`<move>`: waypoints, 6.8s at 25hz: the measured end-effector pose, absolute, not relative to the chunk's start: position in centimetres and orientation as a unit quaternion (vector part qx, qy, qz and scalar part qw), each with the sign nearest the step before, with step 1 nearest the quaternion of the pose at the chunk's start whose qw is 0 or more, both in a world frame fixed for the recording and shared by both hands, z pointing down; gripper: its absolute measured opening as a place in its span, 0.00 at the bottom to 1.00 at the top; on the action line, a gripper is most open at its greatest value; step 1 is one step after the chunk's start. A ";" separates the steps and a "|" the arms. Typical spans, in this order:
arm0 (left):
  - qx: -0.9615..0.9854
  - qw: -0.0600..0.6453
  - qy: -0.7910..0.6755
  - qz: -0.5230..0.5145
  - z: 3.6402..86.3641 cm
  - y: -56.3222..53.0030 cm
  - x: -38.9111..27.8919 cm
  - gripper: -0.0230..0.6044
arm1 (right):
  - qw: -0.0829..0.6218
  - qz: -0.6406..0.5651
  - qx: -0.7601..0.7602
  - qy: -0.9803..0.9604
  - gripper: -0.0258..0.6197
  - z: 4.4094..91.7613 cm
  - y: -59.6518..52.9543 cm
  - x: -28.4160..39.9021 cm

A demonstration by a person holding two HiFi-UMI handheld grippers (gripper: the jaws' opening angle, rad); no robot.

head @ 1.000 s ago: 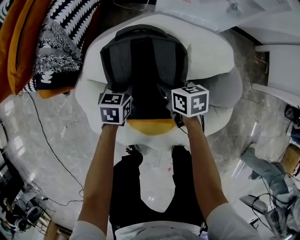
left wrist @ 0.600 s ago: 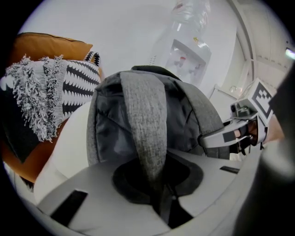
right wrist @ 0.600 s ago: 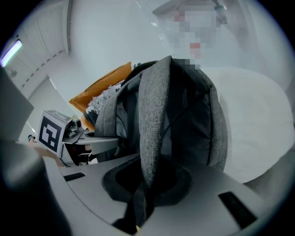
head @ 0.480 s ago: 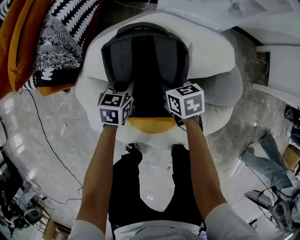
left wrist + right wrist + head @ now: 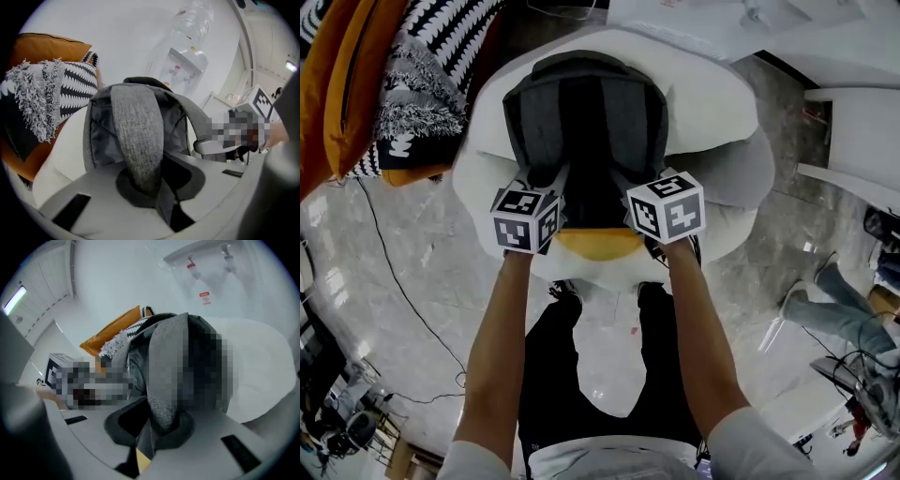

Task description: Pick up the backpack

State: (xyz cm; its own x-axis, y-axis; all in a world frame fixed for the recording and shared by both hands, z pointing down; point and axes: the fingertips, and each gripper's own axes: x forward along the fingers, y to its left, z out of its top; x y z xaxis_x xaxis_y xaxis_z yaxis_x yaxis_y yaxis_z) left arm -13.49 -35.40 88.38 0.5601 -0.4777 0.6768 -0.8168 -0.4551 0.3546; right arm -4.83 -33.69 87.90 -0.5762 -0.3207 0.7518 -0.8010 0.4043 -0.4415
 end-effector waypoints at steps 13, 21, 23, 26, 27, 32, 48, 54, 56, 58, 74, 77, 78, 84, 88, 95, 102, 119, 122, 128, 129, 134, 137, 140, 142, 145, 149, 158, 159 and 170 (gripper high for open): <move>0.813 0.367 -0.393 0.223 82.1 -33.2 -12.4 0.13 | 0.282 0.424 0.346 -0.788 0.09 81.0 -30.9 -5.4; 0.803 0.384 -0.396 0.226 80.3 -30.4 -12.3 0.13 | 0.279 0.438 0.339 -0.784 0.09 78.6 -28.2 -4.8; 0.799 0.388 -0.398 0.228 80.0 -29.6 -12.3 0.13 | 0.283 0.437 0.336 -0.785 0.09 78.2 -27.6 -4.7; 0.795 0.395 -0.402 0.226 79.1 -28.6 -12.3 0.13 | 0.291 0.433 0.329 -0.787 0.09 77.4 -26.5 -4.7; 0.794 0.397 -0.403 0.224 78.7 -28.4 -12.2 0.13 | 0.292 0.433 0.327 -0.788 0.09 77.1 -26.2 -4.7; 0.792 0.407 -0.403 0.211 76.9 -27.4 -11.6 0.13 | 0.289 0.434 0.327 -0.788 0.09 75.3 -25.3 -4.7; 0.797 0.408 -0.396 0.205 73.4 -22.8 -12.0 0.13 | 0.289 0.431 0.336 -0.786 0.09 71.4 -20.9 -4.9; 0.801 0.404 -0.392 0.202 72.1 -20.6 -11.9 0.13 | 0.288 0.426 0.341 -0.787 0.09 69.9 -19.2 -4.5; 0.802 0.404 -0.390 0.202 71.8 -19.7 -11.7 0.13 | 0.288 0.427 0.343 -0.785 0.09 69.5 -18.2 -4.2; 0.803 0.405 -0.389 0.199 71.2 -18.8 -11.5 0.13 | 0.288 0.429 0.345 -0.784 0.09 69.0 -17.4 -3.9; 0.803 0.404 -0.396 0.185 68.0 -14.9 -11.5 0.12 | 0.303 0.414 0.342 -0.787 0.09 66.0 -13.9 -2.8; 0.802 0.405 -0.399 0.185 67.4 -14.3 -11.7 0.13 | 0.303 0.412 0.340 -0.789 0.09 65.4 -13.6 -2.7; 0.801 0.404 -0.400 0.186 67.2 -14.1 -11.6 0.12 | 0.303 0.413 0.339 -0.789 0.09 65.2 -13.4 -2.7; 0.799 0.406 -0.401 0.188 66.4 -13.0 -12.0 0.12 | 0.307 0.413 0.335 -0.789 0.09 64.2 -12.7 -2.7; 0.798 0.406 -0.404 0.187 65.7 -12.7 -12.2 0.12 | 0.314 0.406 0.334 -0.790 0.09 63.5 -12.4 -2.6; 0.795 0.410 -0.406 0.187 64.8 -12.6 -12.4 0.12 | 0.319 0.406 0.329 -0.791 0.09 62.5 -12.6 -2.7; 0.794 0.407 -0.405 0.199 64.1 -12.6 -12.9 0.13 | 0.326 0.404 0.320 -0.793 0.09 61.9 -12.6 -2.6; 0.795 0.408 -0.399 0.203 61.8 -13.6 -13.6 0.13 | 0.345 0.401 0.297 -0.795 0.09 59.9 -13.3 -2.7; 0.797 0.405 -0.399 0.203 61.3 -13.8 -13.8 0.13 | 0.344 0.401 0.295 -0.796 0.09 59.7 -13.2 -2.7; 0.797 0.401 -0.404 0.201 60.4 -14.1 -13.7 0.13 | 0.343 0.401 0.291 -0.798 0.09 59.2 -13.0 -2.7; 0.799 0.398 -0.405 0.200 60.2 -14.1 -13.7 0.12 | 0.343 0.399 0.292 -0.799 0.09 59.0 -13.1 -2.6; 0.804 0.386 -0.406 0.197 59.3 -14.6 -13.8 0.12 | 0.331 0.396 0.294 -0.804 0.09 58.0 -13.5 -2.7; 0.804 0.381 -0.410 0.201 58.8 -14.8 -13.8 0.13 | 0.326 0.394 0.295 -0.807 0.09 57.6 -13.5 -2.7; 0.804 0.378 -0.413 0.200 58.3 -14.5 -13.8 0.12 | 0.317 0.393 0.294 -0.812 0.09 57.0 -13.2 -2.7; 0.807 0.376 -0.411 0.196 57.6 -14.2 -13.5 0.12 | 0.308 0.393 0.293 -0.816 0.09 56.4 -13.2 -2.5; 0.814 0.368 -0.406 0.194 56.7 -13.9 -13.0 0.12 | 0.300 0.390 0.296 -0.819 0.09 55.6 -13.5 -2.1; 0.821 0.356 -0.404 0.192 55.6 -13.5 -12.8 0.12 | 0.296 0.380 0.296 -0.825 0.09 54.5 -13.2 -1.9; 0.837 0.326 -0.408 0.164 51.7 -13.0 -12.8 0.12 | 0.258 0.363 0.305 -0.842 0.09 51.1 -12.4 -1.8; 0.839 0.323 -0.409 0.159 51.2 -13.2 -12.8 0.12 | 0.255 0.358 0.306 -0.844 0.09 50.6 -12.5 -1.8; 0.869 0.240 -0.417 0.113 43.8 -16.7 -12.8 0.12 | 0.215 0.305 0.321 -0.871 0.09 43.9 -15.8 -1.9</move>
State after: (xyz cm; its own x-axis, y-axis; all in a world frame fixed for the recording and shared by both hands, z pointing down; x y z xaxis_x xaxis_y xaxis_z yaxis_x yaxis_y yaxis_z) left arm -12.84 -16.72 43.80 0.6268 -0.6708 0.3964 -0.7792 -0.5366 0.3239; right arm -1.95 -15.83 43.85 -0.7018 -0.4283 0.5692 -0.6898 0.6082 -0.3928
